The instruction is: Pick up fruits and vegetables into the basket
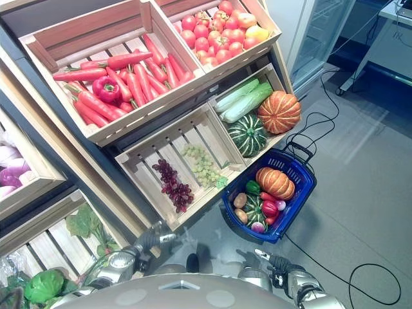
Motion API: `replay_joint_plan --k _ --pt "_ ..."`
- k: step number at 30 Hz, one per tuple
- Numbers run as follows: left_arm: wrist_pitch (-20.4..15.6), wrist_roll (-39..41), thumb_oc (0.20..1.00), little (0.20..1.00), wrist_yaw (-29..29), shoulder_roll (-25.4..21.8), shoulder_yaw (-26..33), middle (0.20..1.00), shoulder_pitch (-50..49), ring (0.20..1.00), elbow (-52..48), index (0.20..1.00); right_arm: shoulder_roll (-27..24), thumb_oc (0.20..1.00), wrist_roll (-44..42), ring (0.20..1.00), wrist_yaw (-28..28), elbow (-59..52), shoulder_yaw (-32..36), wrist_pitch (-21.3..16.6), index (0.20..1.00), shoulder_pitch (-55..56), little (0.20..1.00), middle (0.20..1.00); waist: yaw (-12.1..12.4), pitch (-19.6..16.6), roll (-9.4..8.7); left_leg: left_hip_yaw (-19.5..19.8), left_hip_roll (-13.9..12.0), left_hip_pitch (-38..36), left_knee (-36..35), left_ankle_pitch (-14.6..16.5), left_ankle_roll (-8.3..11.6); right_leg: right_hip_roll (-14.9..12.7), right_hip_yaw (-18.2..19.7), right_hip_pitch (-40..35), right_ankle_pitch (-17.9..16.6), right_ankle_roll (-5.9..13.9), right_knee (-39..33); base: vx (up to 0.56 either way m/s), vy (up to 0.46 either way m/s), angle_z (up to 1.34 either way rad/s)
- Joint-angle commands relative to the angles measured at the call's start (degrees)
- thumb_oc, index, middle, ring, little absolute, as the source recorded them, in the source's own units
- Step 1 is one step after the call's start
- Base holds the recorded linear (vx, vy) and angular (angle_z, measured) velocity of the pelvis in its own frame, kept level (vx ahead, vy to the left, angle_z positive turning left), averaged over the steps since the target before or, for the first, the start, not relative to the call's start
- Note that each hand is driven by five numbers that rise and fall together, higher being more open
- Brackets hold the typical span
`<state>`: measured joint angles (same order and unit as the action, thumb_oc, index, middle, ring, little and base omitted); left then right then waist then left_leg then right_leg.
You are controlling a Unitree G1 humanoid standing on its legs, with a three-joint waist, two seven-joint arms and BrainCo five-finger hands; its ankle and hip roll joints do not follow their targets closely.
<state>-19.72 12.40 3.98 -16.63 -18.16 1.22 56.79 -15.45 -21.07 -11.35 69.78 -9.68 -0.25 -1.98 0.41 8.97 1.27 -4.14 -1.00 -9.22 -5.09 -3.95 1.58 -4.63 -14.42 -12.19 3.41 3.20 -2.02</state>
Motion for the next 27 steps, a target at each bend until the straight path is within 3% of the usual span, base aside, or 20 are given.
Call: replay_joint_plan --k 1,9,11,13,17,21,27 --pt "-9.2 -9.6 1.0 1.0 -6.2 -2.6 0.4 1.0 4.9 1.0 -6.3 1.0 -2.4 1.0 -3.5 1.0 0.4 -4.2 0.9 -7.3 1.0 -3.9 1.0 1.0 0.8 3.1 -0.59 -0.8 3.3 -1.5 1.8 7.3 -2.61 1.0 3.1 3.2 -1.9 0.85 1.3 0.11 -0.062 0.02" --pt "-13.8 -29.5 1.0 1.0 -18.9 -11.3 3.0 1.0 0.6 1.0 -26.2 1.0 -5.0 1.0 -1.3 1.0 5.4 -28.1 0.9 -10.3 1.0 3.3 1.0 1.0 -0.6 3.2 -0.83 -1.4 2.4 -1.0 2.2 7.2 -2.41 0.7 2.4 4.5 -0.6 0.76 3.9 0.1 -0.038 0.04" --pt "-12.6 -32.3 1.0 1.0 -21.2 -13.2 4.0 1.0 0.1 1.0 -30.0 1.0 -5.6 1.0 -1.0 1.0 7.0 -33.4 1.0 -9.7 1.0 4.5 1.0 1.0 -1.0 3.7 -0.55 -1.5 2.2 -0.3 2.6 7.2 -2.44 0.5 2.0 5.6 0.1 0.59 5.5 0.0 0.0 0.0" --pt "-11.1 -38.6 1.0 1.0 -27.2 -15.9 4.5 1.0 0.6 1.0 -33.2 1.0 -6.8 1.0 -1.3 1.0 9.0 -39.1 1.2 -10.3 1.0 5.2 1.0 1.0 -1.8 4.9 0.06 -1.3 2.1 1.8 4.1 7.3 -2.51 0.2 1.9 8.7 1.3 0.24 8.6 -0.02 0.012 -0.07" --pt "-4.0 -47.9 1.0 1.0 -36.5 -19.6 3.9 1.0 3.3 1.0 -36.9 1.0 -9.1 1.0 -3.9 1.0 10.5 -44.6 2.4 -11.4 1.0 4.2 1.0 1.0 -3.3 8.3 1.56 -1.7 2.6 5.8 8.0 7.5 -1.93 -0.6 2.0 13.2 2.0 -0.39 12.0 -0.05 0.035 -0.08" --pt "1.0 -50.1 1.0 1.0 -39.0 -21.7 3.9 1.0 5.9 1.0 -39.0 1.0 -11.1 1.0 -5.7 1.0 10.9 -49.0 4.0 -12.3 1.0 3.7 1.0 1.0 -4.5 11.4 3.03 -2.4 3.1 10.7 13.7 8.2 -1.01 -1.9 2.1 17.0 2.7 -1.0 15.2 -0.06 0.058 -0.08" --pt "9.6 -55.3 1.0 1.0 -41.5 -25.5 -0.8 1.0 11.9 1.0 -39.1 1.0 -14.5 1.0 -6.7 1.0 12.3 -53.0 3.6 -13.0 1.0 1.5 1.0 1.0 -6.8 15.1 5.6 -3.7 3.1 16.3 17.7 7.7 0.01 -2.7 3.2 23.1 3.8 -1.72 19.9 -0.04 0.08 -0.13"
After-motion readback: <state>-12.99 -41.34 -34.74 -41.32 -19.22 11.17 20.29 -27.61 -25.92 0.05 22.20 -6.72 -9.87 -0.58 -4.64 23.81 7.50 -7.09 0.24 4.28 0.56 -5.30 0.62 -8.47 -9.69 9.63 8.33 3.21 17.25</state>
